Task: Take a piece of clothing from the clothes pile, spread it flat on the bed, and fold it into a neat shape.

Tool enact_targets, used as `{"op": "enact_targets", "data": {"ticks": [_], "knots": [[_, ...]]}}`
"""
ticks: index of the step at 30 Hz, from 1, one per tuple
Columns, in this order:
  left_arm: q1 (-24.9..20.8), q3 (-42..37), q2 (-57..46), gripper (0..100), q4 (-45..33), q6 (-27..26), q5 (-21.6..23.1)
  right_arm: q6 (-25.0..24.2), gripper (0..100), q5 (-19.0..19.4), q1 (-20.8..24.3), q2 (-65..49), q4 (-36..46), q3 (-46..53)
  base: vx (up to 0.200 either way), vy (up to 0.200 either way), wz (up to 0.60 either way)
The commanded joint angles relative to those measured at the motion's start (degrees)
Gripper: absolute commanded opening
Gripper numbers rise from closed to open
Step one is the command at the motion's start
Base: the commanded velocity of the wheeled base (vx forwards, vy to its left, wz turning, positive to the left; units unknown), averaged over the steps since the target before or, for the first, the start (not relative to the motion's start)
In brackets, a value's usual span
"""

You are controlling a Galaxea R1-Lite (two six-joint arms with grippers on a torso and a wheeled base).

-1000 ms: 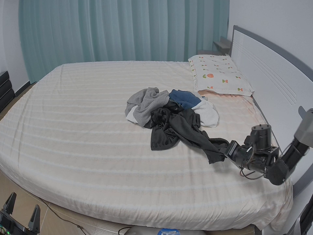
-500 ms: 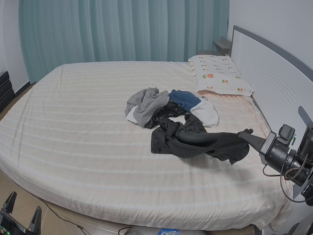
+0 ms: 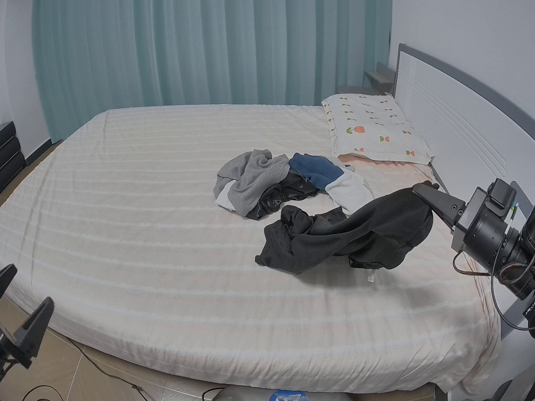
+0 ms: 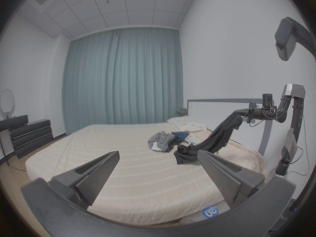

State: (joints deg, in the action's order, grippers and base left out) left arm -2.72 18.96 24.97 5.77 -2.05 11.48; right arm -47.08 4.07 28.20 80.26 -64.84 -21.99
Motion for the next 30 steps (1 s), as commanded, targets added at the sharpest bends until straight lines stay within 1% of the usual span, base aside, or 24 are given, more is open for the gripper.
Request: {"op": "enact_targets", "data": {"ticks": [1,2,3,4,6,7,8,9,10,11,12,14,16,22,27,30], "knots": [[-12.3,4.0,40.7,100,9.9,-2.6,3.5,1.0,0,0.3,3.0,4.1,-0.3,-5.2,0.0,0.0,0.0],[-13.5,4.1,43.9,100,11.8,-2.5,2.2,1.0,0,0.2,3.0,4.1,-0.3,-5.3,0.0,0.0,0.0],[-13.9,4.1,45.1,100,12.4,-2.5,1.8,1.0,0,0.2,3.0,4.1,-0.3,-5.4,0.0,0.0,0.0],[-16.3,4.1,51.8,100,16.9,-2.3,-0.8,1.0,0,0.2,3.0,4.1,-0.3,-5.3,0.0,0.0,0.0],[-18.3,4.1,58.4,100,22.3,-2.1,-3.0,1.1,0,0.2,2.9,4.3,-0.3,-5.3,0.0,0.0,0.0],[-19.3,4.2,61.1,100,24.7,-1.3,-3.9,1.1,0,0.2,2.8,4.2,-0.3,-5.3,0.0,0.0,0.0],[-19.5,4.2,61.5,100,25.1,-1.1,-4.1,1.1,0,0.2,2.8,4.2,-0.2,-5.3,0.0,0.0,0.0],[-22.9,4.6,67.5,100,30.6,3.5,-5.8,1.1,0,0.3,2.7,4.0,-0.1,-5.3,0.0,0.0,0.0],[-24.3,5.0,69.3,100,32.4,5.4,-6.6,1.1,0,0.3,2.5,4.1,0.1,-5.3,0.0,0.0,0.0],[-24.7,5.1,69.7,100,32.7,5.8,-6.8,1.1,0,0.3,2.5,4.1,0.1,-5.3,0.0,0.0,0.0],[-28.3,6.7,74.3,100,36.4,10.7,-10.2,1.1,0,0.3,2.3,4.4,0.2,-5.3,0.0,0.0,0.0],[-31.2,8.3,78.7,100,38.9,13.6,-13.3,1.1,0,0.3,2.2,4.4,0.2,-5.3,0.0,0.0,0.0],[-33.2,9.6,82.7,100,40.7,14.8,-15.8,1.2,0,0.3,1.9,4.4,0.3,-5.4,0.0,0.0,0.0],[-34.6,14.8,91.7,100,46.0,14.9,-18.6,1.2,0,0.6,0.8,4.5,0.5,-5.6,0.0,0.0,0.0],[-36.0,18.3,96.0,100,47.1,15.1,-19.3,1.2,0,1.1,0.0,4.5,0.6,-5.6,0.0,0.0,0.0],[-37.0,19.6,96.9,100,47.1,15.1,-19.3,1.1,0,1.1,-0.2,4.6,0.6,-5.8,0.0,0.0,0.0]]}}
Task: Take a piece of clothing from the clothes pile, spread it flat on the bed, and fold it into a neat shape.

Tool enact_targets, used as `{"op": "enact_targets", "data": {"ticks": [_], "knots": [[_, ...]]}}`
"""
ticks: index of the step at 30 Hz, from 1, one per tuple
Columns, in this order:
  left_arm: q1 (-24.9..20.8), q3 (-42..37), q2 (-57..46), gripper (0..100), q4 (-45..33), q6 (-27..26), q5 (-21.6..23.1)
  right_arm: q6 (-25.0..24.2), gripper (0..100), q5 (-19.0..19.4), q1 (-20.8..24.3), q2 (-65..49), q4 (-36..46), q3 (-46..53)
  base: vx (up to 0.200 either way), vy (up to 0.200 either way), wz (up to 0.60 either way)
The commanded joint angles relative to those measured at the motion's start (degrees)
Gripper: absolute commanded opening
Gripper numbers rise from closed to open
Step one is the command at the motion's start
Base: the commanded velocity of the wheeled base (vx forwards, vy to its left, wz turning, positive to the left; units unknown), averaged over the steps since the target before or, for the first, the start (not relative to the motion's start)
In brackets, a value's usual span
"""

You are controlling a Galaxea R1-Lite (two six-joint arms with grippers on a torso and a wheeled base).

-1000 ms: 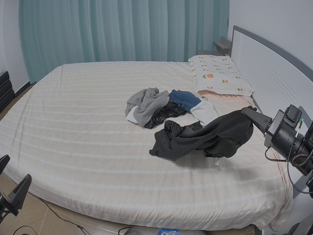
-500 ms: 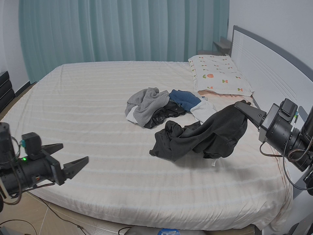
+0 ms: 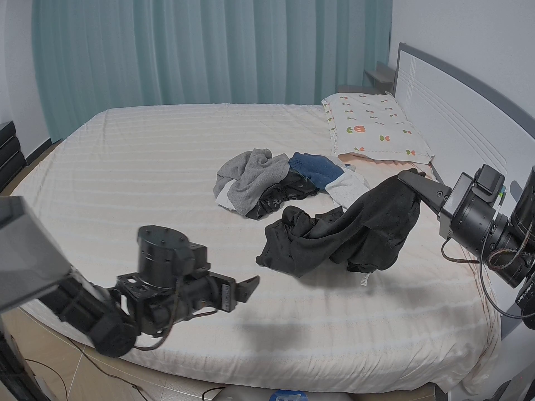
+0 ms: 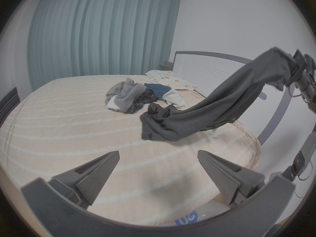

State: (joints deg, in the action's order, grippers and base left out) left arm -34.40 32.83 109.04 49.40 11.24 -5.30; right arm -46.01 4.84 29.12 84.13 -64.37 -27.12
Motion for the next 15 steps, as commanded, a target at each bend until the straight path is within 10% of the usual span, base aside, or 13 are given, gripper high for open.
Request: {"op": "enact_targets", "data": {"ticks": [1,15], "knots": [[-5.7,6.2,13.0,100,3.4,1.9,-2.5,0.1,0,0.4,-1.1,1.0,0.1,-0.6,0.0,0.0,0.0],[-7.0,18.0,20.7,100,4.2,11.4,-2.9,0.0,0,0.4,0.3,-0.1,-0.5,-2.5,0.0,0.0,0.0]]}}
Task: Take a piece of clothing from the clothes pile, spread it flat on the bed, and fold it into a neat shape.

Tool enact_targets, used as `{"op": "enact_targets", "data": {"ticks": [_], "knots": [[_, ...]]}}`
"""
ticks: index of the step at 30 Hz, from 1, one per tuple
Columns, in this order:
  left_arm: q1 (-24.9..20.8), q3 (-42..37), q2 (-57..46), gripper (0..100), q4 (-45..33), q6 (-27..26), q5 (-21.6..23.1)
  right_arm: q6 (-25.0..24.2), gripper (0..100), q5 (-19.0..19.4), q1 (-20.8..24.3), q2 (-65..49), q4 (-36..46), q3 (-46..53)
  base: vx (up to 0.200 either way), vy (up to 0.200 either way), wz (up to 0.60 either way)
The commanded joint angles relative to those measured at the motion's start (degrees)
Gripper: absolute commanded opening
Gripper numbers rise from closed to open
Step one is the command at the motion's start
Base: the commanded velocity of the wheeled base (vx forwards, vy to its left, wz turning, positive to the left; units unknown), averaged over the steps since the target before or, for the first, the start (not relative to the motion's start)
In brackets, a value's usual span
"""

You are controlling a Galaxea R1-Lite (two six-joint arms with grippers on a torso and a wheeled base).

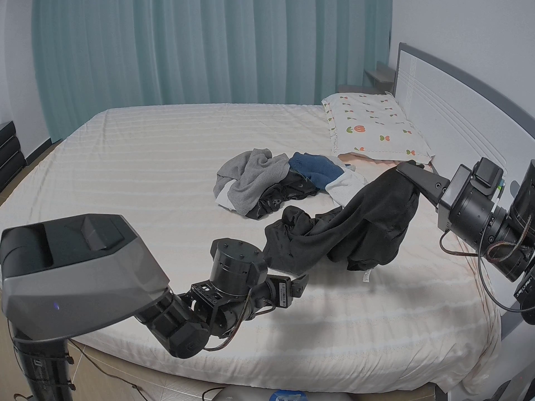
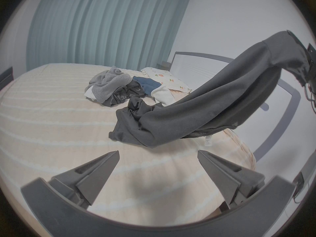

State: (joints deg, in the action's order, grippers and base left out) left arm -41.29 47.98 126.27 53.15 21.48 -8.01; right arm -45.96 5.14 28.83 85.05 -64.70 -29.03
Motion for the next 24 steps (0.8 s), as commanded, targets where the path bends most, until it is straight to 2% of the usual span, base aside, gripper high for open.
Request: {"op": "enact_targets", "data": {"ticks": [1,12,20,24], "knots": [[-0.2,3.4,4.2,100,1.0,1.9,-0.7,0.0,0,0.1,1.2,-1.5,-0.2,-0.7,0.0,0.0,0.0],[-0.1,6.5,7.8,100,3.3,2.8,-1.7,0.2,0,0.0,6.5,-4.0,0.4,-3.3,0.0,0.0,0.0],[0.3,6.6,8.4,100,5.1,7.5,-1.7,0.2,0,0.7,8.1,-6.9,0.4,-4.3,0.0,0.0,0.0],[0.3,4.8,8.8,100,5.6,11.8,-1.0,0.1,0,2.0,7.6,-7.7,0.4,-4.8,0.0,0.0,0.0]]}}
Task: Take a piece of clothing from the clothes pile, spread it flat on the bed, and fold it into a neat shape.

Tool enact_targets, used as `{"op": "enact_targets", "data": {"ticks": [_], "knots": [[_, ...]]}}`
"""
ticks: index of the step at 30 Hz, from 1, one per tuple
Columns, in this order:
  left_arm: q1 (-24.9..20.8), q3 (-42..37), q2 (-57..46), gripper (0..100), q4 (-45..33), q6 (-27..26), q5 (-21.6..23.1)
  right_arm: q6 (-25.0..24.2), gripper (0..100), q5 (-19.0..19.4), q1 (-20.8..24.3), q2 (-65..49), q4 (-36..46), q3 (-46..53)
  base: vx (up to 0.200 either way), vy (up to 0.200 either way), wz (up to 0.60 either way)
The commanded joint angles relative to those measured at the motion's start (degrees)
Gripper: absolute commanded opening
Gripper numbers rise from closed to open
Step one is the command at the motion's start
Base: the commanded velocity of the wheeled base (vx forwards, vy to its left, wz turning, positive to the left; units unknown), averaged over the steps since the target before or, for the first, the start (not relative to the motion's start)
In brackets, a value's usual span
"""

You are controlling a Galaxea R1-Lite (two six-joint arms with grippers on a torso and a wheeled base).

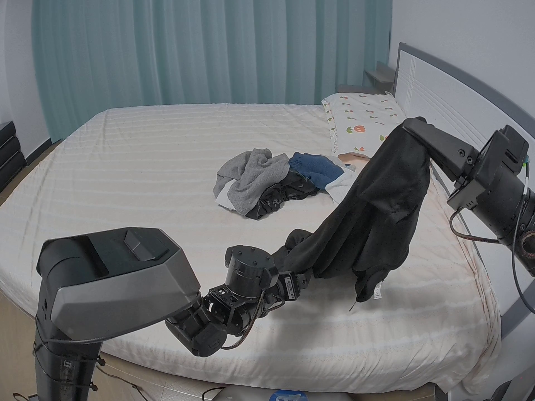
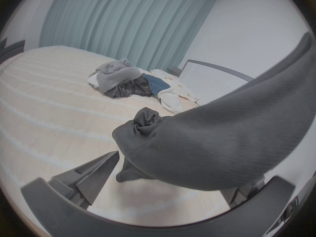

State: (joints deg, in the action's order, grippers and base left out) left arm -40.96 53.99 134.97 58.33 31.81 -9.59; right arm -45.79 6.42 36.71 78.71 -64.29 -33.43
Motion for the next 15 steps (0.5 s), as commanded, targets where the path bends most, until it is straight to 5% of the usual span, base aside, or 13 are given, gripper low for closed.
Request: {"op": "enact_targets", "data": {"ticks": [1,15], "knots": [[0.0,-1.2,0.2,100,0.7,2.2,0.6,0.0,0,1.0,-0.2,-1.4,0.0,-0.5,0.0,0.0,0.0],[1.3,-0.7,2.7,100,3.1,7.0,5.3,-0.1,0,1.1,-0.3,-0.2,0.1,-1.5,0.0,0.0,0.0]]}}
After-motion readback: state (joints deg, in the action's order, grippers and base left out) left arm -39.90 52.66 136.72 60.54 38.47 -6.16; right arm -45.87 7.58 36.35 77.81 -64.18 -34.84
